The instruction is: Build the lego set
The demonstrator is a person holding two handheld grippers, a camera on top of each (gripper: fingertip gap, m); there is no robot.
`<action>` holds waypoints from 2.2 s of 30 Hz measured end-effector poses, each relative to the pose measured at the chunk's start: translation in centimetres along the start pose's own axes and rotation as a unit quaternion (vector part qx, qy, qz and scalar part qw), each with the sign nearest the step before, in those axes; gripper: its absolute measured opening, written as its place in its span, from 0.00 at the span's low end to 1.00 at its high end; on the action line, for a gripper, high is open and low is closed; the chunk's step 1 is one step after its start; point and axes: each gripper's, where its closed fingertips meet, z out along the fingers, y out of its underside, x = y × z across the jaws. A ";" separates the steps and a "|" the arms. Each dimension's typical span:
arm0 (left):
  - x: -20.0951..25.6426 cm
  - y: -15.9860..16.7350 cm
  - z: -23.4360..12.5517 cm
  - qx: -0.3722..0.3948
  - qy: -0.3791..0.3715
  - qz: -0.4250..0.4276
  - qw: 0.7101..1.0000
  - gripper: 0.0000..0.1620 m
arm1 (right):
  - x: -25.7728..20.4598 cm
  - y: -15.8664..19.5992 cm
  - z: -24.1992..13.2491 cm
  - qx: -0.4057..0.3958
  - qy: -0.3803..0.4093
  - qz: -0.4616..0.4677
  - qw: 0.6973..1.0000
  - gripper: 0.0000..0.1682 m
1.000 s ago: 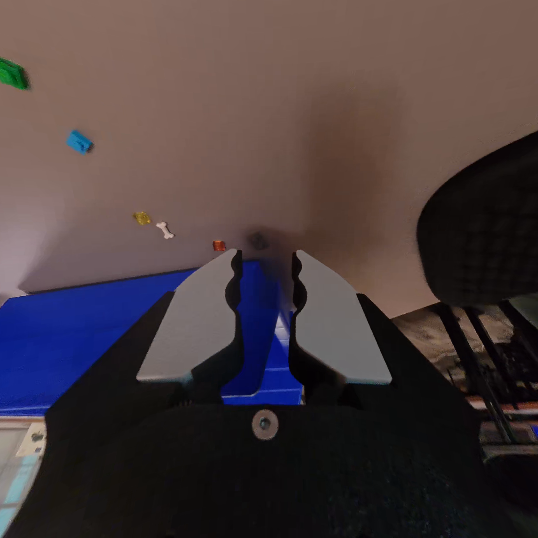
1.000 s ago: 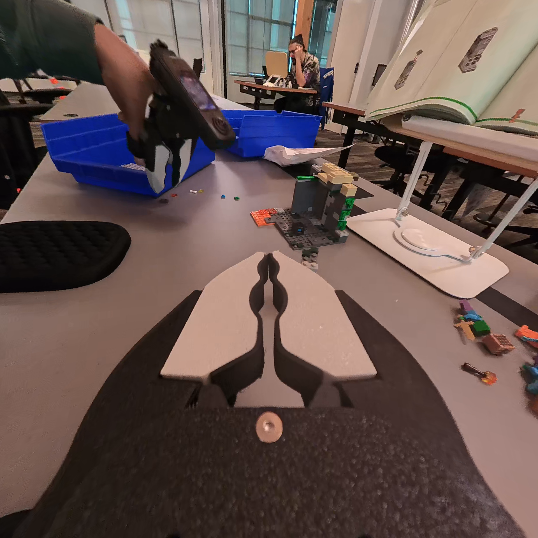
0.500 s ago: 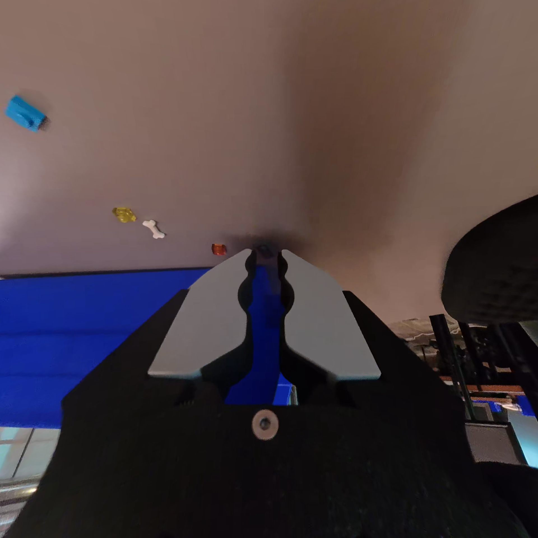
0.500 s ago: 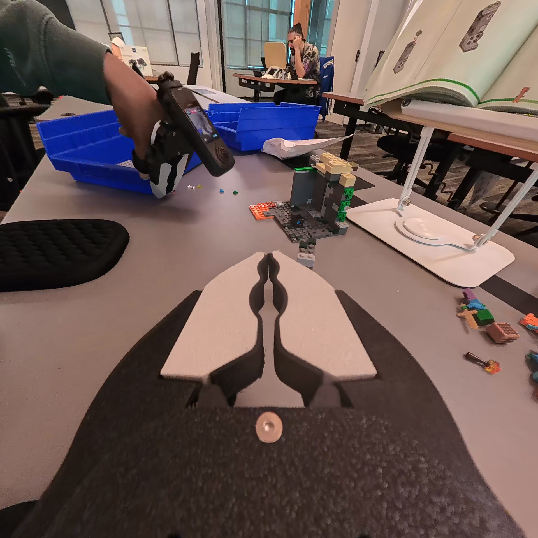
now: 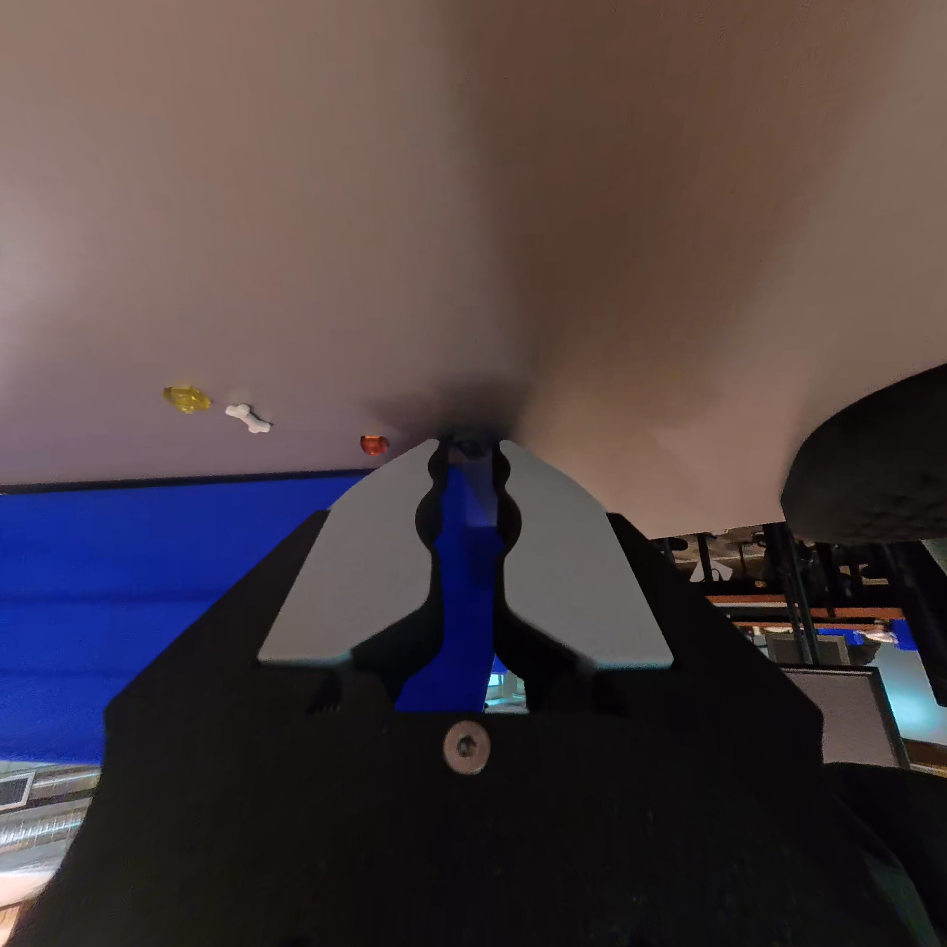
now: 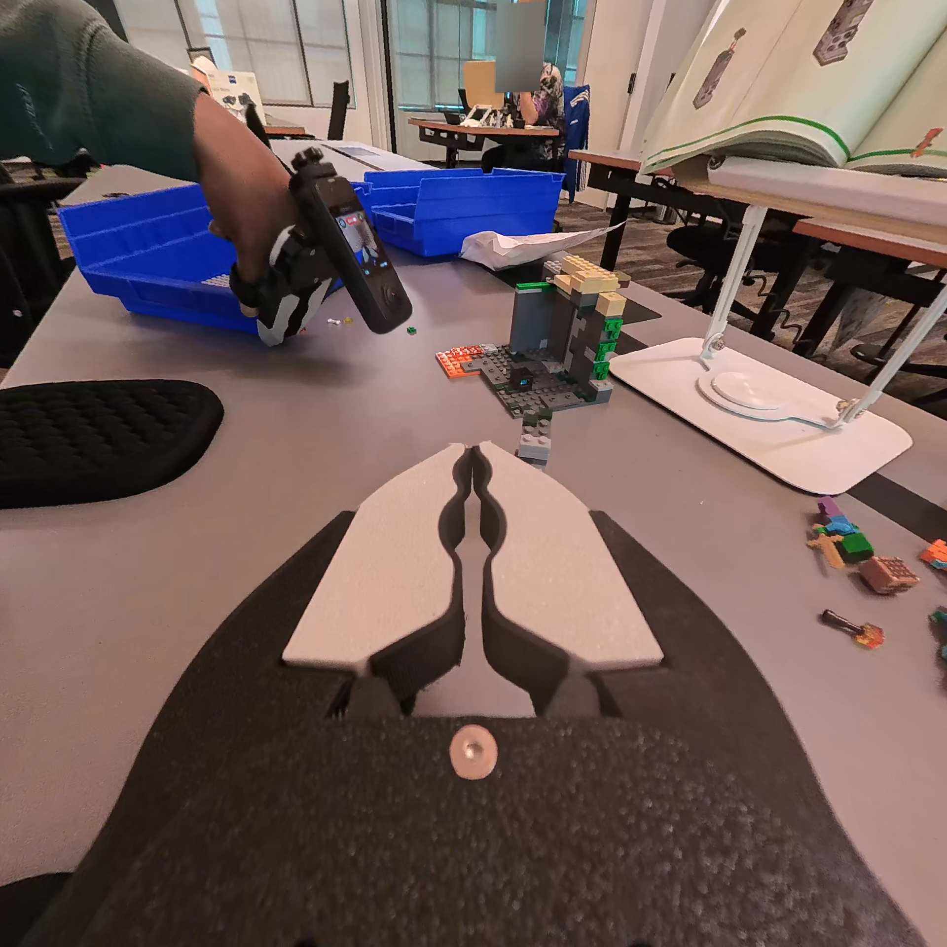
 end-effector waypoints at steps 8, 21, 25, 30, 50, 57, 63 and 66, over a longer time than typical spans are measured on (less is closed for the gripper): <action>-0.2 0.0 0.0 -0.004 -0.012 0.006 1.000 0.05 | 0.1 0.3 0.1 -0.004 0.001 0.000 1.000 0.00; 6.2 -7.1 -9.0 0.193 -0.064 0.115 0.972 0.05 | 0.5 0.4 0.1 -0.005 0.009 -0.004 1.000 0.00; 9.9 -11.7 -11.8 0.208 -0.092 0.187 0.956 0.05 | 1.1 0.3 -0.1 -0.004 0.022 -0.012 1.000 0.00; 12.8 -16.6 -13.9 0.205 -0.128 0.248 0.938 0.05 | 2.6 0.5 -0.6 -0.002 0.045 -0.014 0.999 0.00; 16.7 -18.5 -17.9 0.394 -0.090 0.241 0.882 0.13 | 6.4 1.1 -2.2 0.015 0.098 0.026 0.995 0.00; 14.2 -10.3 -21.3 0.548 -0.121 0.162 0.811 0.10 | 6.6 1.4 -2.3 0.014 0.103 0.027 0.994 0.00; 2.7 2.2 -18.7 0.554 -0.155 -0.009 0.818 0.07 | 6.7 1.1 -2.4 0.013 0.106 0.025 0.994 0.00; -4.4 8.5 -15.1 0.515 -0.175 -0.121 0.831 0.07 | 6.7 1.2 -2.2 0.011 0.105 0.026 0.994 0.00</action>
